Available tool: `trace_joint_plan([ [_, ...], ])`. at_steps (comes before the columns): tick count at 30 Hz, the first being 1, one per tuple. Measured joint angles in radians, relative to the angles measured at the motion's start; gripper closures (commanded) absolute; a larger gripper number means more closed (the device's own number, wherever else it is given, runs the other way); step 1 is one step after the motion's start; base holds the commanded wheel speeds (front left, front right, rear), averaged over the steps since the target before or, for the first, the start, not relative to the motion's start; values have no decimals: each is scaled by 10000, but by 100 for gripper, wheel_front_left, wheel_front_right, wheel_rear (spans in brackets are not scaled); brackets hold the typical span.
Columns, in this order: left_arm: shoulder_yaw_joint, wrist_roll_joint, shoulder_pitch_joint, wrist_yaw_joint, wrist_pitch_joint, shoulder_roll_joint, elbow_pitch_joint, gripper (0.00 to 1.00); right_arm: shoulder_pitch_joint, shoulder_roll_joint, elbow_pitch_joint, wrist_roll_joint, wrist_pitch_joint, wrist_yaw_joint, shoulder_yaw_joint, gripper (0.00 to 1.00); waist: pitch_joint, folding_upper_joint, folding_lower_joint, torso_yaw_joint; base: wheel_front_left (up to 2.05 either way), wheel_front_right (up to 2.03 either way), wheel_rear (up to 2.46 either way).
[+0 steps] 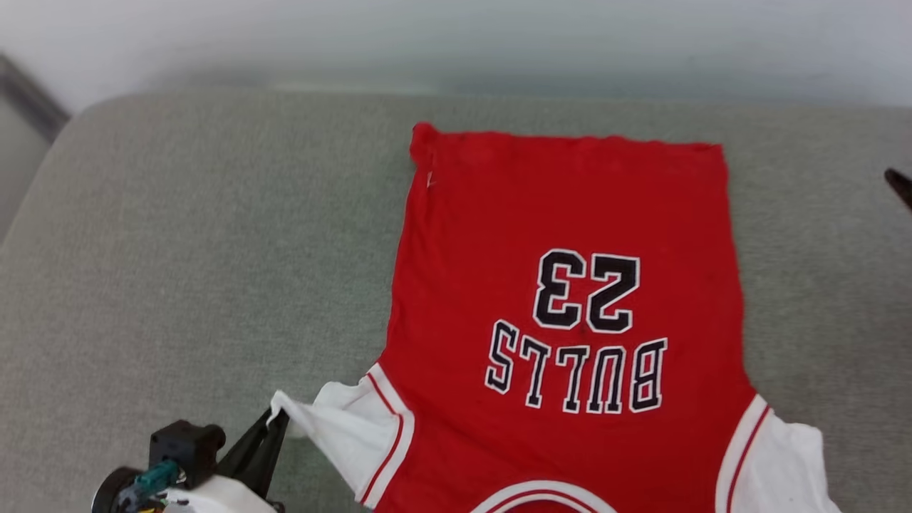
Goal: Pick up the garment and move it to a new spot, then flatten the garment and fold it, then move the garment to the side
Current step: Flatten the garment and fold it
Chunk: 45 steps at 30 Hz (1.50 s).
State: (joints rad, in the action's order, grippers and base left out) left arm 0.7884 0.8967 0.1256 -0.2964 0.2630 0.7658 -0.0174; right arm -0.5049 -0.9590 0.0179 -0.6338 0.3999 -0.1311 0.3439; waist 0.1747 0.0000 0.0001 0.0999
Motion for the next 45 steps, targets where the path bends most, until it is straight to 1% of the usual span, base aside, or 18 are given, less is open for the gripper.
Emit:
trace_joint_plan([
  [4,-121,-370,445,-121,0,-121,-339,100,-1861,63,-309,-734,2650,0,330,0,771,0,0,305,0,0,0],
  [7,-284,-585,756,-132,0,-301,-646,100,-3337,397,-909,-825,4364,0,546,0,1420,0,1,528,0,0,0],
  [10,-439,-880,1034,-150,0,-435,-886,100,-4495,972,-1709,-802,5730,0,523,0,2087,0,1,766,0,0,0],
  [13,-529,-1152,1254,-150,0,-585,-1085,100,-5448,1440,-2520,-466,6698,0,368,0,2750,0,2,1009,0,0,0],
  [17,-725,-1421,1417,-163,0,-849,-1333,100,-6125,1962,-3344,240,7448,0,117,0,3585,0,2,1329,0,0,0],
  [20,-909,-1649,1494,-157,0,-995,-1475,100,-6402,2424,-3827,558,7555,0,-280,0,4139,0,2,1554,0,0,0],
  [24,-1129,-1841,1505,-119,0,-1231,-1557,100,-6372,2715,-4117,767,7668,2,-408,0,4740,0,2,1818,0,0,0],
  [27,-1244,-1973,1502,-82,2,-1363,-1593,100,-6259,2631,-4073,851,7754,4,-347,0,5031,0,0,1947,0,0,0],
  [31,-1317,-2073,1478,58,4,-1492,-1544,100,-6082,2504,-4015,786,7703,4,-408,0,5108,0,-2,2022,0,0,0],
  [32,-1338,-2075,1464,71,4,-1521,-1513,100,-6065,2499,-4013,779,7699,6,-412,59,5087,0,-2,2024,0,0,0],
  [33,-1367,-2079,1461,134,4,-1559,-1467,100,-6057,2497,-4027,779,7643,4,-433,100,5057,0,-2,2024,0,0,0],
  [37,-1430,-2178,1419,226,4,-1662,-1258,100,-5983,2685,-4117,794,7417,4,-412,100,4790,0,-1,1989,0,0,0],
  [40,-1471,-2182,1222,236,0,-1674,-1089,100,-5968,2780,-4153,708,7055,0,-366,100,4442,0,-1,1920,0,0,0],
  [43,-1528,-2157,997,234,0,-1674,-970,100,-5836,2713,-4025,414,6606,2,-299,100,3978,0,-1,1826,0,0,0],
  [45,-1544,-2153,786,221,0,-1607,-867,100,-5540,2499,-3728,167,6427,0,-48,100,3626,0,-1,1747,0,0,0],
])
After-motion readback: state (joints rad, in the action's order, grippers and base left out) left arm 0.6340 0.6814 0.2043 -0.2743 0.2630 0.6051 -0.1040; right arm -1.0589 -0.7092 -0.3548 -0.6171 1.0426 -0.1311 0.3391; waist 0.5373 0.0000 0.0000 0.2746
